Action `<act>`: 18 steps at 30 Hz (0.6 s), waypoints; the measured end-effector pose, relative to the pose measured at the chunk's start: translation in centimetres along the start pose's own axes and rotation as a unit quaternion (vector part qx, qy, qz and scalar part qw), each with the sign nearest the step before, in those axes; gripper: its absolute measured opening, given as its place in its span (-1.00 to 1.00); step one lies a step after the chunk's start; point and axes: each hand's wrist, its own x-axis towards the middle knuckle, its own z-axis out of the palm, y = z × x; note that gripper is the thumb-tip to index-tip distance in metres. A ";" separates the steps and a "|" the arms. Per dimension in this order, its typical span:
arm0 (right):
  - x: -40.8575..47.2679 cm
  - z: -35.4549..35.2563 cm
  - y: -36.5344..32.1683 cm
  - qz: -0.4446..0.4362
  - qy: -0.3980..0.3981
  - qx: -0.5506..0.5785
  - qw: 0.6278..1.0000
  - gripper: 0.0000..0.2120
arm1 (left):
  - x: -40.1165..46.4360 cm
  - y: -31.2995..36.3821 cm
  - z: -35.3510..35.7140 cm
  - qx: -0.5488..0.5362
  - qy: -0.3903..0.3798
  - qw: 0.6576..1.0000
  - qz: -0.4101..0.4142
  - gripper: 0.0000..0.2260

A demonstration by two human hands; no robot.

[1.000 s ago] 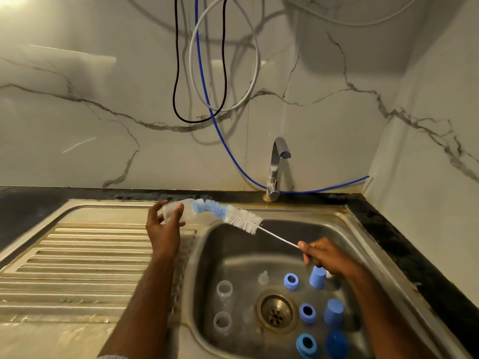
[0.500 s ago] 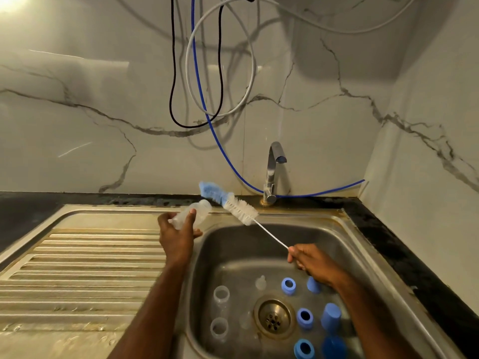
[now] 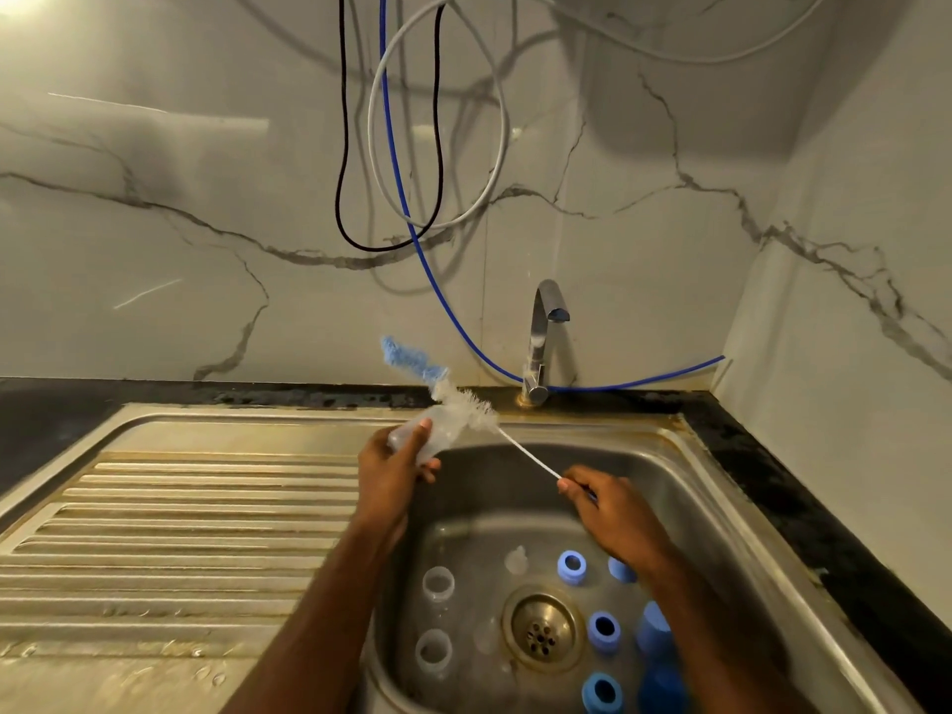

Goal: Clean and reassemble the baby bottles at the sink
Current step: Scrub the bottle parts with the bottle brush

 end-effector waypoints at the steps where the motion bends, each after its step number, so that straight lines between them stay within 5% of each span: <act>1: 0.0 -0.2 0.4 0.001 -0.012 0.005 1.000 -0.83 | 0.3 0.3 -0.5 -0.041 0.016 0.999 -0.013 -0.62; 4: -0.2 -0.2 0.7 0.002 -0.021 0.009 1.000 -0.84 | 0.2 0.4 -0.9 -0.076 0.019 0.996 -0.036 -0.60; 9: 0.1 1.0 -1.2 -0.017 0.026 0.019 0.999 -0.81 | -1.4 -0.4 1.7 0.050 -0.033 0.998 -0.025 -0.56; 15: -0.1 -0.2 1.0 -0.003 -0.032 0.009 0.999 -0.84 | -0.5 0.8 -0.4 -0.054 0.049 0.994 -0.081 -0.53; 18: 0.4 0.8 -0.1 -0.018 -0.009 0.005 1.000 -0.81 | -1.2 0.4 1.0 0.036 0.006 0.997 -0.067 -0.50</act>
